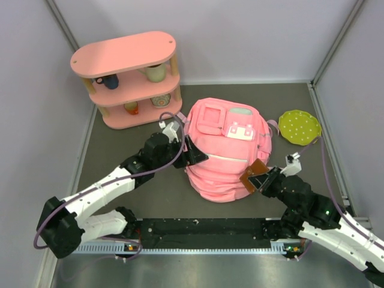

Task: Pack the student bag
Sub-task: Adjust the student bag at the center of the board.

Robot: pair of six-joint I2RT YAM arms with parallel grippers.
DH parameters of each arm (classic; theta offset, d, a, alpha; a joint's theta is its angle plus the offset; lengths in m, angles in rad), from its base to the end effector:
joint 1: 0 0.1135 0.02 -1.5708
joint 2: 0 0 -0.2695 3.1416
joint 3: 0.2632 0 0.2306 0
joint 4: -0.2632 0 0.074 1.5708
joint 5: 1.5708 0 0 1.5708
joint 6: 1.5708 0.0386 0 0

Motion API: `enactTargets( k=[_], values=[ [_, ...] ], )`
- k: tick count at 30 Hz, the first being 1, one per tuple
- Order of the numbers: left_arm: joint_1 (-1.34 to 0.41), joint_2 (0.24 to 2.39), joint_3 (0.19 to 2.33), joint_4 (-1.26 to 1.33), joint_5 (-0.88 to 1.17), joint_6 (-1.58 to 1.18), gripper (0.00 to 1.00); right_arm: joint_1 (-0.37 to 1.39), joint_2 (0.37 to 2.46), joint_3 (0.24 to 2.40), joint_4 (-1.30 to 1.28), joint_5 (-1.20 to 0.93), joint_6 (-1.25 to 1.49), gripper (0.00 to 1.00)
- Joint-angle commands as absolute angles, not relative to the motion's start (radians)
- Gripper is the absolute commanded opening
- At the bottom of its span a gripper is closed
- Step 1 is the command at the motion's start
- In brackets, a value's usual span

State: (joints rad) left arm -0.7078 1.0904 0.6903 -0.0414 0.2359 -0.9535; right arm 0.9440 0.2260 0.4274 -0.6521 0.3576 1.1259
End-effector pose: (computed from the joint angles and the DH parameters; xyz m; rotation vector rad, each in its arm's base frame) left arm 0.1649 -0.1530 0.2734 -0.1078 2.2474 -1.2287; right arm 0.0477 0.0428 0.2292 0.4303 2.0821 0.9440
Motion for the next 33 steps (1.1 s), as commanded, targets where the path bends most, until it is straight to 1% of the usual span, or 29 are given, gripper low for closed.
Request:
enactTargets(
  k=[1,2,4,5,6,7,8,10,11,13,17,18,22,24,25,28,30,31,32,33],
  values=[
    [-0.721,1.081,0.830,-0.153,0.254,-0.623,0.85,0.937,0.195,0.548,-0.738,0.532,1.108,0.00],
    [-0.719,1.098,0.854,-0.158,0.305,-0.544,0.85,0.937,0.195,0.558,-0.753,0.555,1.108,0.00],
    [-0.732,1.164,0.924,-0.179,0.339,-0.456,0.86,0.936,0.196,0.592,-0.804,0.621,1.109,0.00],
    [-0.741,1.189,0.951,-0.198,0.347,-0.348,0.89,0.936,0.199,0.606,-0.821,0.643,1.112,0.00],
    [-0.771,1.212,0.981,-0.224,0.335,-0.286,0.90,0.937,0.201,0.632,-0.857,0.682,1.112,0.00],
    [-0.790,1.257,1.030,-0.245,0.310,-0.231,0.92,0.937,0.209,0.644,-0.871,0.701,1.111,0.00],
    [-0.811,1.278,1.054,-0.288,0.240,-0.124,0.93,0.937,0.212,0.656,-0.886,0.733,1.108,0.00],
    [-0.877,1.337,1.115,-0.325,0.154,-0.033,0.93,0.937,0.219,0.686,-0.910,0.749,1.101,0.00],
    [-0.899,1.356,1.130,-0.348,0.117,0.054,0.94,0.937,0.221,0.693,-0.911,0.753,1.097,0.00],
    [-0.954,1.397,1.157,-0.359,0.034,0.107,0.95,0.937,0.227,0.703,-0.914,0.761,1.091,0.00],
    [-0.998,1.445,1.164,-0.348,0.028,0.143,0.95,0.937,0.232,0.704,-0.913,0.747,1.091,0.00],
    [-1.032,1.457,1.173,-0.348,0.015,0.147,0.94,0.936,0.232,0.704,-0.914,0.746,1.095,0.00],
    [-1.109,1.529,1.175,-0.347,-0.112,0.184,0.91,0.937,0.235,0.706,-0.913,0.738,1.103,0.00],
    [-1.115,1.548,1.178,-0.342,-0.117,0.176,0.88,0.936,0.236,0.706,-0.910,0.729,1.108,0.00],
    [-1.114,1.549,1.177,-0.330,-0.123,0.178,0.85,0.937,0.238,0.707,-0.908,0.723,1.108,0.00],
    [-1.114,1.557,1.167,-0.298,-0.152,0.218,0.82,0.937,0.242,0.706,-0.900,0.707,1.104,0.00],
    [-1.115,1.581,1.177,-0.298,-0.179,0.235,0.78,0.936,0.241,0.701,-0.894,0.700,1.104,0.00],
    [-1.115,1.591,1.180,-0.298,-0.189,0.248,0.75,0.937,0.241,0.700,-0.894,0.698,1.106,0.00],
    [-1.115,1.600,1.183,-0.295,-0.211,0.253,0.68,0.936,0.241,0.699,-0.891,0.696,1.108,0.00],
    [-1.115,1.620,1.190,-0.296,-0.218,0.256,0.64,0.936,0.241,0.699,-0.887,0.696,1.106,0.00]
  ],
)
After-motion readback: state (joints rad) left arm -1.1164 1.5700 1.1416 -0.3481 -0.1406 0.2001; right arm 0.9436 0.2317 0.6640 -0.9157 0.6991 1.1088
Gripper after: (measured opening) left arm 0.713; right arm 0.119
